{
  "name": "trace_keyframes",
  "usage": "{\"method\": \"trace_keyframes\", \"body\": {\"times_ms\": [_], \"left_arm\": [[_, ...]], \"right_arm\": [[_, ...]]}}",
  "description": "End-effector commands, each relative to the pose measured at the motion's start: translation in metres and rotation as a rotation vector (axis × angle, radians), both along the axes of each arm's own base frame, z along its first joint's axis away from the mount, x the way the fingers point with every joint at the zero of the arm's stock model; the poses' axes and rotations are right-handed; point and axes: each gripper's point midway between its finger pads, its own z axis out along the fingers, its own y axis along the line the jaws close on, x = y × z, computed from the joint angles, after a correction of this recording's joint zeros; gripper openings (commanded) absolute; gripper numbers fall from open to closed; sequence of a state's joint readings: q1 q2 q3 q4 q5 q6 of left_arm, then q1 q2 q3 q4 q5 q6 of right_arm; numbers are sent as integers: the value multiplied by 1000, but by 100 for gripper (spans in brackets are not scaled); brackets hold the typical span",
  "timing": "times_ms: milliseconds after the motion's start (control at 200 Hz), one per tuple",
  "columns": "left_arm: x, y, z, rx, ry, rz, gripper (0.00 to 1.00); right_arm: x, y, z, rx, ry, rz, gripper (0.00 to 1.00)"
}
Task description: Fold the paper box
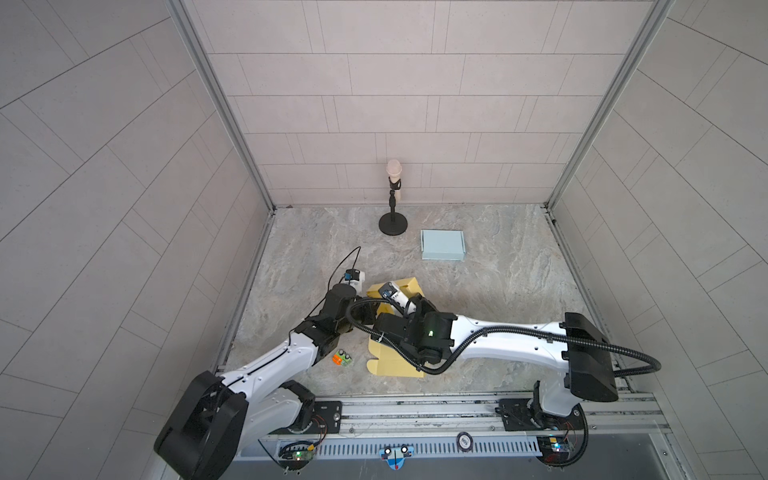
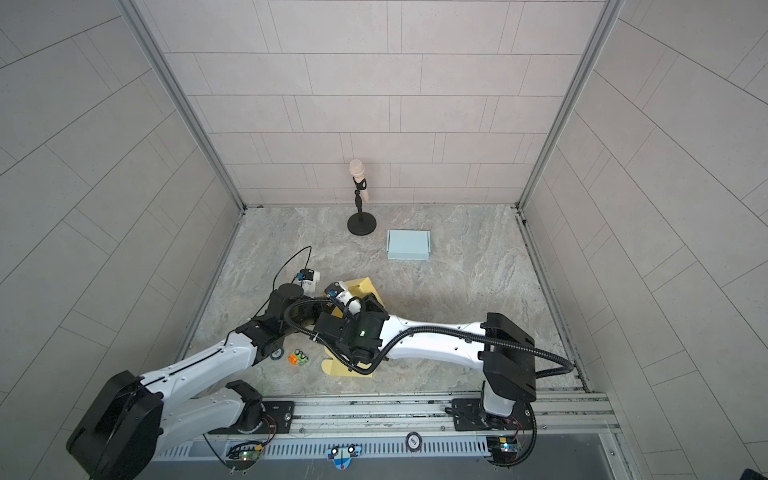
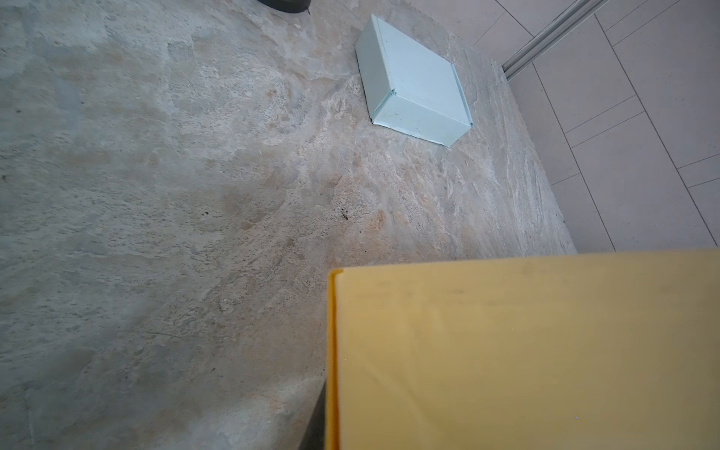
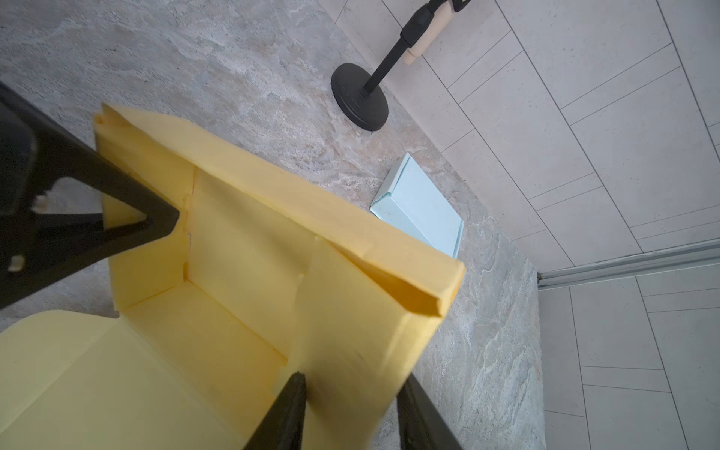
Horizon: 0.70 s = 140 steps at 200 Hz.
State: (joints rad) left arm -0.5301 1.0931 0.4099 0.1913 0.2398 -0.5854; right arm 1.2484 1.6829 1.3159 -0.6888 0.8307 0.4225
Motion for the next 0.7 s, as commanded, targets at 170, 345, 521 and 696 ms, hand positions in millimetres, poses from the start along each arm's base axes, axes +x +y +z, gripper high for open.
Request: {"method": "trace_keyframes", "body": {"times_ms": [170, 345, 521, 696], "left_arm": [[-3, -25, 25, -97, -61, -97, 10], [-5, -25, 25, -96, -63, -98, 10], [-6, -25, 26, -96, -65, -97, 10], [-6, -25, 24, -93, -64, -95, 10]], "right_arm": [[2, 13, -11, 0, -7, -7, 44], [6, 9, -13, -10, -15, -22, 38], [10, 10, -18, -39, -14, -31, 29], [13, 8, -19, -93, -34, -46, 21]]}}
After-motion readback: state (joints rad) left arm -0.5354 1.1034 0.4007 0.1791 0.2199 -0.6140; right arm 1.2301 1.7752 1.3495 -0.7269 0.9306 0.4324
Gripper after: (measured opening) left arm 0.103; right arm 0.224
